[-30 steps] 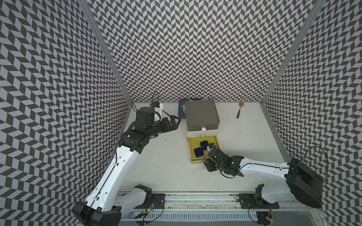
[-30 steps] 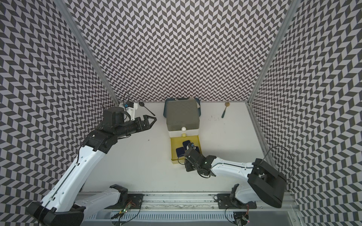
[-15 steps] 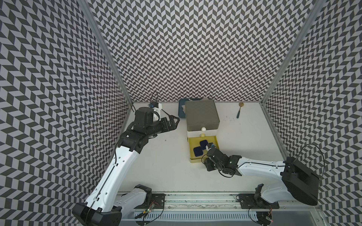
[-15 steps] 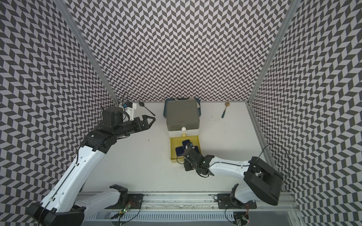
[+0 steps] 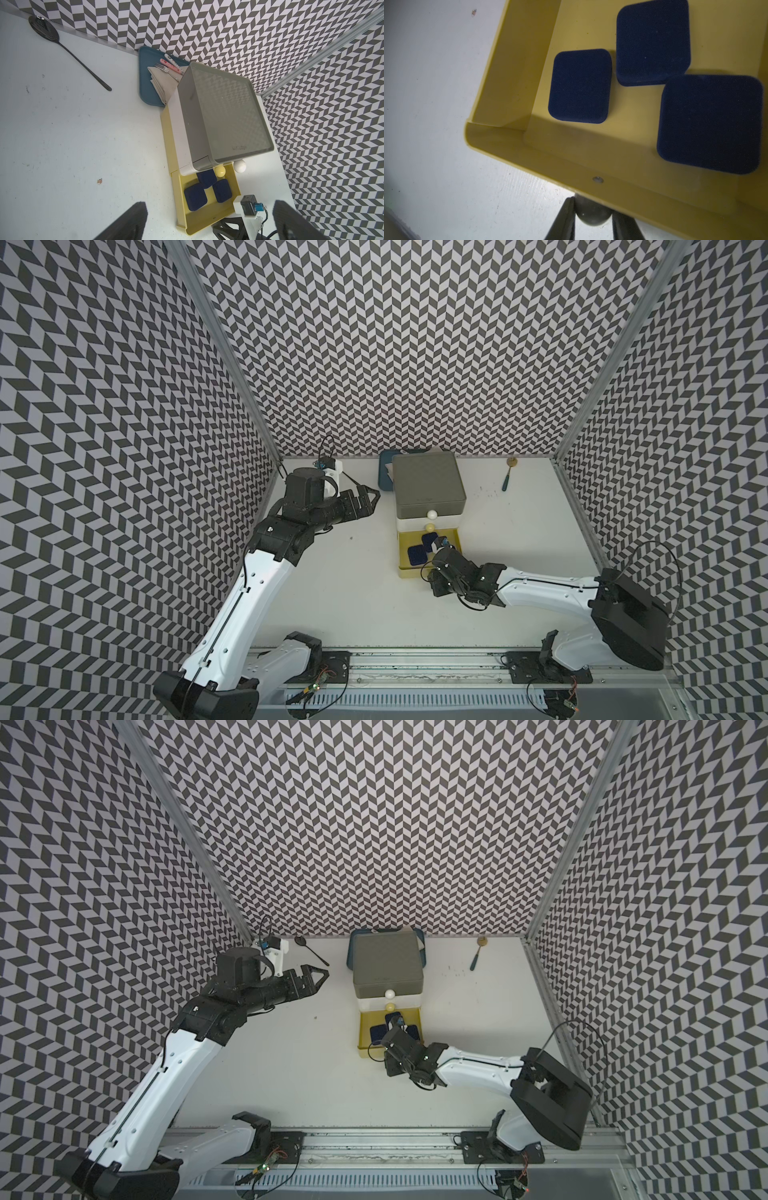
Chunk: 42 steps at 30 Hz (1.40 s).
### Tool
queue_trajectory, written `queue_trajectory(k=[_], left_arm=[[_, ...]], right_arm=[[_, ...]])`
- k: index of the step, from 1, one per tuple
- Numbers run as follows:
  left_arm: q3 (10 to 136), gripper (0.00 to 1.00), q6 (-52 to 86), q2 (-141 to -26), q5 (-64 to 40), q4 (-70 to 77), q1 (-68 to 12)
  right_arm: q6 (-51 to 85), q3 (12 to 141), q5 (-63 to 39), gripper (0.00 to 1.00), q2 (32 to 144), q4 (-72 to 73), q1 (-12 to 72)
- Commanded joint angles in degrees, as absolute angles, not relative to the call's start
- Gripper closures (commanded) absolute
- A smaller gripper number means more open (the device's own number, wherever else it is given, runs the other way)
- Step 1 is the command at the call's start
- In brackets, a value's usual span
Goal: Place the brooch boxes into the drawer by color
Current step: Close the drawer in the storage box.
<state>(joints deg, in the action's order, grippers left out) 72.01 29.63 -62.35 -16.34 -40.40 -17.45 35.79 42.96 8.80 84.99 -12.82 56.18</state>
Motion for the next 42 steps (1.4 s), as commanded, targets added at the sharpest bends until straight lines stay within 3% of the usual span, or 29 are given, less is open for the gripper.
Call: queue_trajectory(k=[1, 11, 42], left_arm=[[72.4, 0.0, 28.8, -61.3, -17.1, -40.8, -17.0], [71.2, 0.0, 28.4, -61.0, -17.3, -40.9, -16.4], [70.5, 0.0, 28.3, -61.5, -17.7, -40.4, -15.7]], right_arm=[[33.4, 46.1, 10.6, 0.94, 86.9, -8.5, 56.5], [28.7, 49.6, 8.5, 0.95, 92.8, -3.9, 51.9], [22.5, 51.4, 12.7, 0.94, 90.2, -2.5, 48.2]])
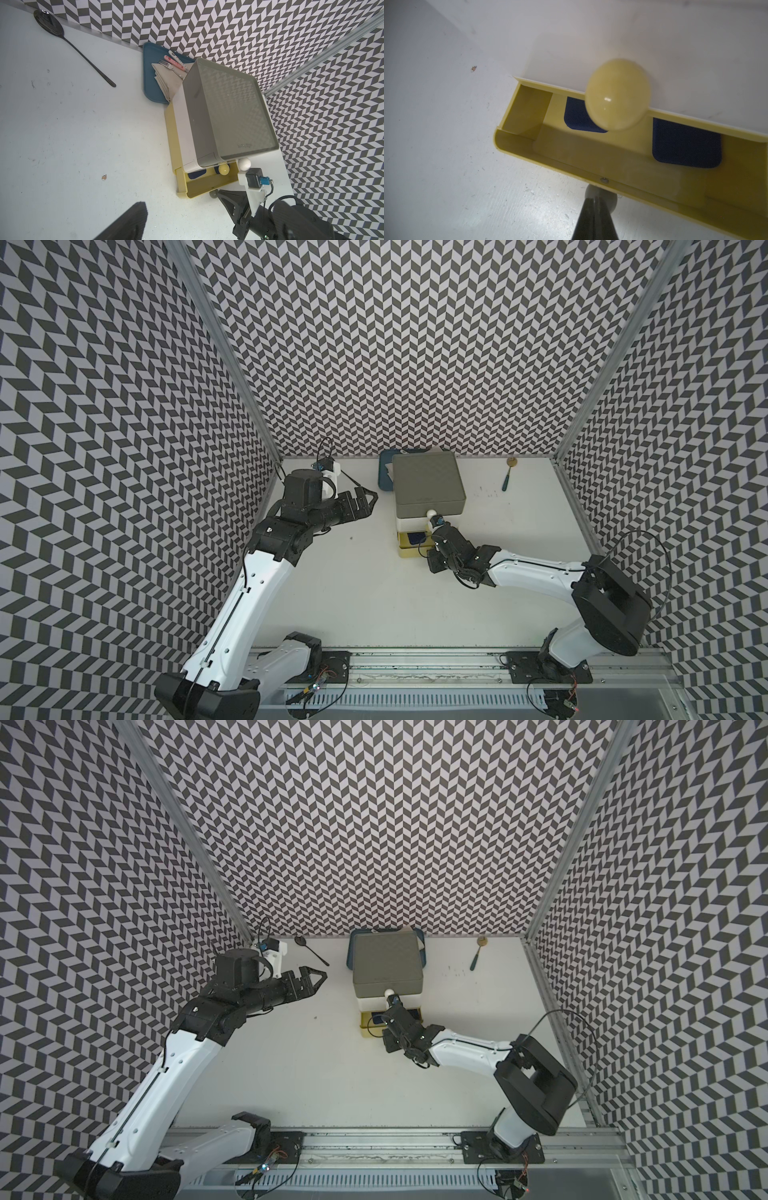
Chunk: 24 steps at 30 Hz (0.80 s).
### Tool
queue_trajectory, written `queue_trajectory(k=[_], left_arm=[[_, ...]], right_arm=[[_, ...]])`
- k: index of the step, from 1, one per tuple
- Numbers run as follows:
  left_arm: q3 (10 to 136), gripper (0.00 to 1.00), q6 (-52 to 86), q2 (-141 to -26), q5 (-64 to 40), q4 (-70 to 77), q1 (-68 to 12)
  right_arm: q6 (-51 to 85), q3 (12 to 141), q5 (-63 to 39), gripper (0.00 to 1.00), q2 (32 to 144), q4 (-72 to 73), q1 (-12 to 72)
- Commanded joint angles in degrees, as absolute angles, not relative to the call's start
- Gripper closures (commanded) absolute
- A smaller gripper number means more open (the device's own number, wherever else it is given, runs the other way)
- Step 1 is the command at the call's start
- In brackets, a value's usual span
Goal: Place the brooch boxes into the drawer by color
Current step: Close the drawer in the storage box.
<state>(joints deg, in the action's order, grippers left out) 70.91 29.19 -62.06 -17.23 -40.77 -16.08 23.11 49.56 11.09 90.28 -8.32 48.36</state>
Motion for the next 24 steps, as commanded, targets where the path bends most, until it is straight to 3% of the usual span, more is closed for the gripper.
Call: queue_trajectory(k=[1, 10, 12, 13, 15, 20, 21, 24], left_arm=[[70.4, 0.0, 28.4, -61.5, -17.7, -40.5, -15.7], [70.1, 0.0, 28.6, -61.7, -17.9, -40.0, -15.7], [69.9, 0.0, 28.9, -61.7, -18.1, -39.6, -15.7], [69.7, 0.0, 29.0, -61.8, -18.3, -39.4, -15.7], [69.6, 0.0, 29.3, -61.8, -18.6, -39.0, -15.7], [69.8, 0.0, 29.8, -62.0, -19.1, -38.7, -15.7], [70.0, 0.0, 29.7, -61.9, -19.0, -38.8, -15.7], [69.9, 0.0, 29.8, -61.6, -18.8, -38.7, -15.7]], right_arm=[[22.6, 51.3, 12.6, 0.92, 89.8, -2.4, 48.2], [25.0, 39.2, 12.8, 0.65, 74.5, 0.6, 48.4], [26.5, 35.3, 13.2, 0.63, 69.8, 2.0, 48.3], [27.9, 33.0, 13.8, 0.67, 67.5, 3.1, 48.1], [30.0, 28.4, 14.2, 0.88, 63.5, 7.1, 47.2], [30.0, 21.3, 14.2, 0.9, 59.6, 14.0, 39.9], [37.4, 20.3, 4.4, 1.0, 59.9, 15.2, 37.3], [40.2, 19.3, -3.6, 1.0, 61.6, 18.2, 33.2]])
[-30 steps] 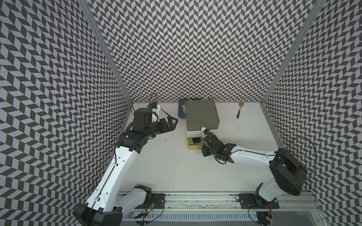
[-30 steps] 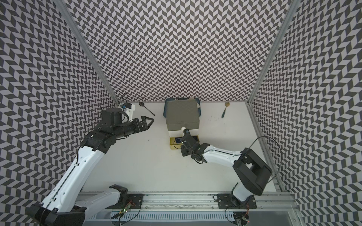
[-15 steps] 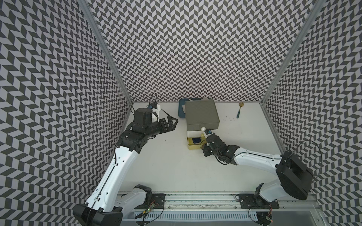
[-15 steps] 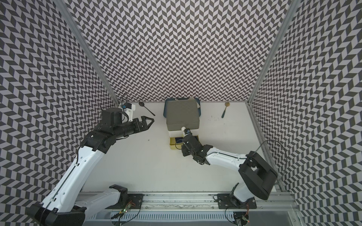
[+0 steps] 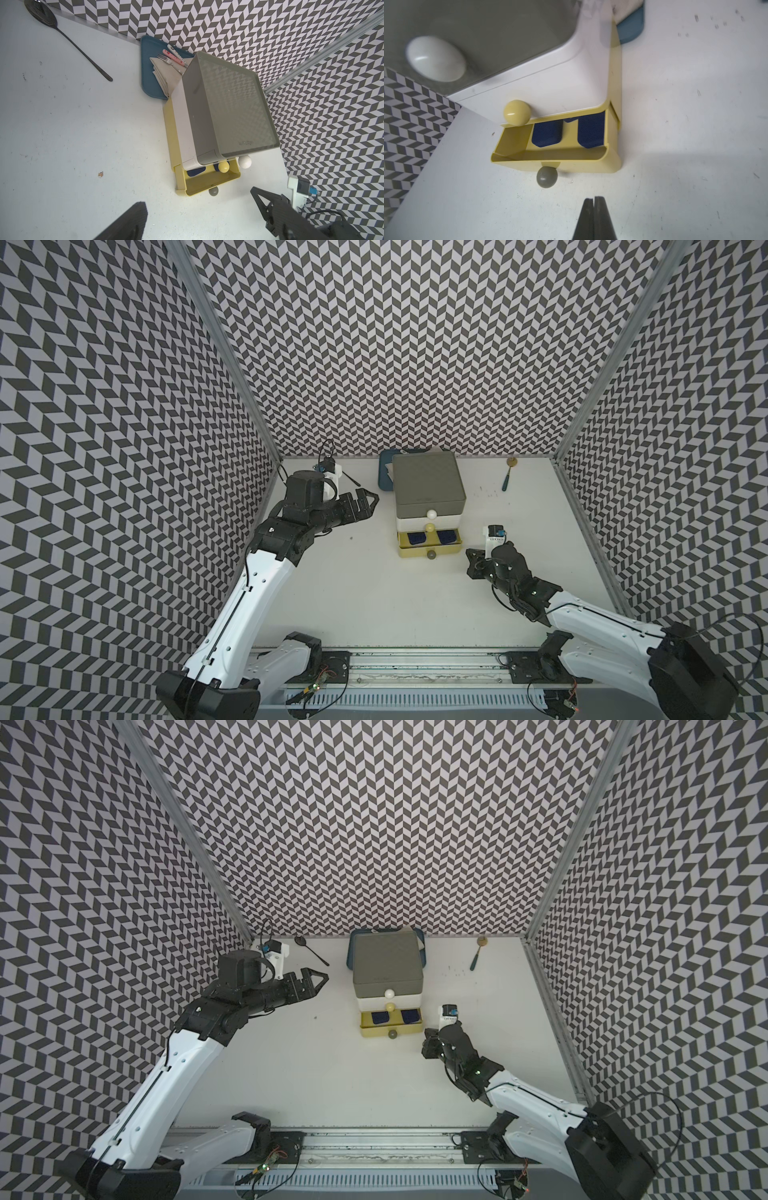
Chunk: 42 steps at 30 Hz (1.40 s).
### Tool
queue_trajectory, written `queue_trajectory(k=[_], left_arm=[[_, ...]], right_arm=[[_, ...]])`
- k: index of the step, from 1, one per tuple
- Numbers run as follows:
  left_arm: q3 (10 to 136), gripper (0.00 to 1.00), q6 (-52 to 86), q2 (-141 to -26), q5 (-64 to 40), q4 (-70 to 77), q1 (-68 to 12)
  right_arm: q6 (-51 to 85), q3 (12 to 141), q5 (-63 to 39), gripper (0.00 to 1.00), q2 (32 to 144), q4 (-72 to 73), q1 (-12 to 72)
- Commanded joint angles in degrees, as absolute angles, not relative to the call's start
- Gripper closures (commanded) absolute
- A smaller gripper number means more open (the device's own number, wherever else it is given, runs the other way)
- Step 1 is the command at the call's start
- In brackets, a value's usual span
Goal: Place the brooch boxes into the drawer by color
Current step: Close the drawer in the storage box.
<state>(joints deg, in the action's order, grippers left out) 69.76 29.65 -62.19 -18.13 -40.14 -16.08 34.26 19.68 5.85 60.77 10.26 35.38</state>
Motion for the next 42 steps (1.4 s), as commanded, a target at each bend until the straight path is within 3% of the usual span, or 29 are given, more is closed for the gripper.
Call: queue_trajectory(k=[1, 10, 42], left_arm=[[69.8, 0.0, 29.8, -61.6, -18.8, -38.6, -15.7], [69.3, 0.0, 29.9, -61.7, -18.9, -38.2, -15.7], [68.4, 0.0, 29.5, -63.1, -18.5, -37.5, -15.6]], right_arm=[[40.3, 19.7, -5.1, 1.0, 62.6, 18.5, 32.7], [41.1, 23.6, -16.0, 1.0, 72.3, 18.2, 30.1], [42.6, 32.0, -15.5, 1.0, 89.6, 28.8, 29.1]])
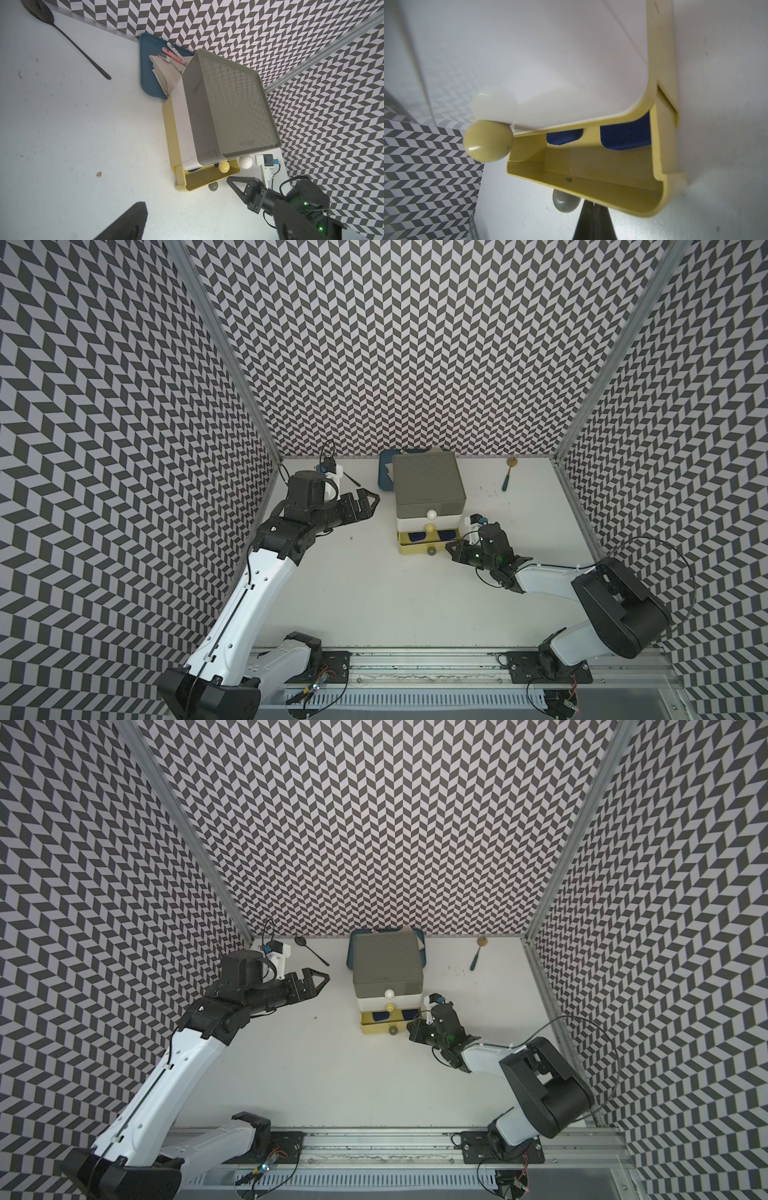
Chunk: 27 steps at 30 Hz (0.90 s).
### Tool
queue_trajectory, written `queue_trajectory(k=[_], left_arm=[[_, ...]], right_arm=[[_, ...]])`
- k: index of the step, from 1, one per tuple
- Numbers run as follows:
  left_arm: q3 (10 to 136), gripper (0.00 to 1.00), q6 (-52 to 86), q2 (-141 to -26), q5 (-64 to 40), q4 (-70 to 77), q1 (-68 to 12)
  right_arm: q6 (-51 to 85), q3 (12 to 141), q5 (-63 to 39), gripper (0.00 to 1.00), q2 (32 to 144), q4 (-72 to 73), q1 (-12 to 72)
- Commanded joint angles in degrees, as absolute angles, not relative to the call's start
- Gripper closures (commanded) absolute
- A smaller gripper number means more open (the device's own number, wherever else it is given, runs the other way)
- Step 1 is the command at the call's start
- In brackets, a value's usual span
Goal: Place the brooch boxes into the drawer by color
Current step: Close the drawer in the storage box.
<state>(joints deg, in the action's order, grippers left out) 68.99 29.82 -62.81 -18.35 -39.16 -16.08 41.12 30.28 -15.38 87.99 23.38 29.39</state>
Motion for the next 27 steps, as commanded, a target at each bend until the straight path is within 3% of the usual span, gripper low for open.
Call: queue_trajectory(k=[1, 27], left_arm=[[68.4, 0.0, 29.4, -63.1, -18.5, -37.4, -15.6], [68.6, 0.0, 28.5, -64.1, -17.0, -38.0, -15.6]], right_arm=[[43.0, 32.3, -15.7, 1.0, 90.2, 29.6, 29.1], [42.8, 39.4, -13.3, 1.0, 99.3, 32.1, 29.1]])
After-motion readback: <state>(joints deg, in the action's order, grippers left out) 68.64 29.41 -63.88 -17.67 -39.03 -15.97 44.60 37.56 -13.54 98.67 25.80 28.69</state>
